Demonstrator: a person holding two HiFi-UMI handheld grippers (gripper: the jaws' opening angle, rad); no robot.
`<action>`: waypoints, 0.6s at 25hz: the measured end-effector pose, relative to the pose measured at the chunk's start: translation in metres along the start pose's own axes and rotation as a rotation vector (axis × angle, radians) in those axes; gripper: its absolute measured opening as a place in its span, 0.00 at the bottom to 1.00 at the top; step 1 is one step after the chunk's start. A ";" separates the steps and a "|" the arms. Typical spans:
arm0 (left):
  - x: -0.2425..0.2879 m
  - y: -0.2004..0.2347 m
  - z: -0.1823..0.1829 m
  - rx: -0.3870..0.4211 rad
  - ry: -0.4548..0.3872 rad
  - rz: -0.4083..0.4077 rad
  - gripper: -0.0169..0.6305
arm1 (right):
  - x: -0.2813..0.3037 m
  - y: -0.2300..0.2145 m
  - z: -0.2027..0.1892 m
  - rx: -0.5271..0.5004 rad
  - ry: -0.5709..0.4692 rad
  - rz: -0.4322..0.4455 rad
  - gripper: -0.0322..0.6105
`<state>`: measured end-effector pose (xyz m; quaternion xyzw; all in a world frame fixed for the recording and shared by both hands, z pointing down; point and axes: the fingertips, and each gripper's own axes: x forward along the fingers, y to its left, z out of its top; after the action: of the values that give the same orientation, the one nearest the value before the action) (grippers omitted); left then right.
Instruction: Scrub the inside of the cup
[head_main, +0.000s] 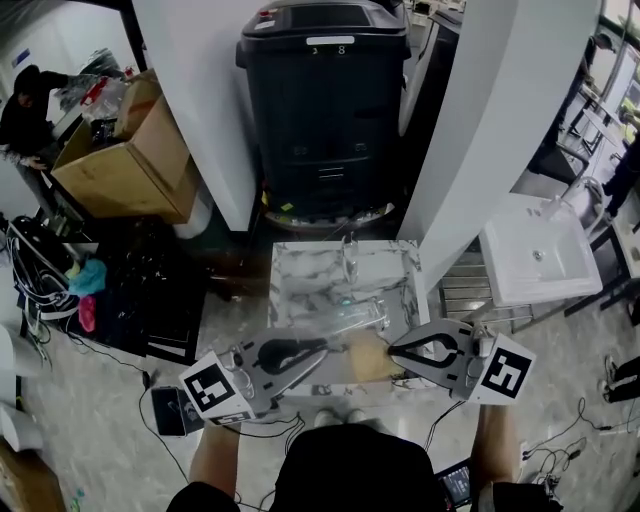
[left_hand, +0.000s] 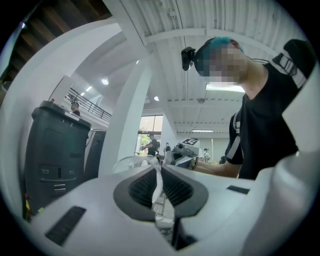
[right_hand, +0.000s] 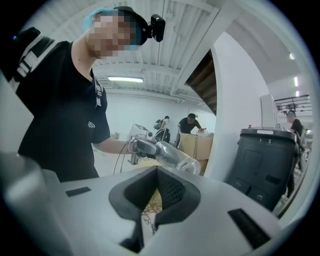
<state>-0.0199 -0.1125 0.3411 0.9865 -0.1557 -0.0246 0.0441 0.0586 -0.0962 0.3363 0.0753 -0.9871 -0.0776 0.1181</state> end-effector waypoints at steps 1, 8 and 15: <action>-0.004 0.006 -0.001 0.010 -0.006 0.019 0.07 | -0.004 -0.001 0.005 0.011 -0.024 -0.012 0.06; -0.012 -0.004 -0.016 0.015 0.057 -0.014 0.07 | -0.030 -0.031 0.027 -0.001 -0.131 -0.145 0.06; -0.016 -0.047 0.001 -0.001 0.007 -0.177 0.07 | -0.033 -0.043 0.019 0.033 -0.173 -0.168 0.06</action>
<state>-0.0208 -0.0628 0.3366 0.9965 -0.0677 -0.0252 0.0426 0.0909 -0.1299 0.3036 0.1526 -0.9850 -0.0770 0.0245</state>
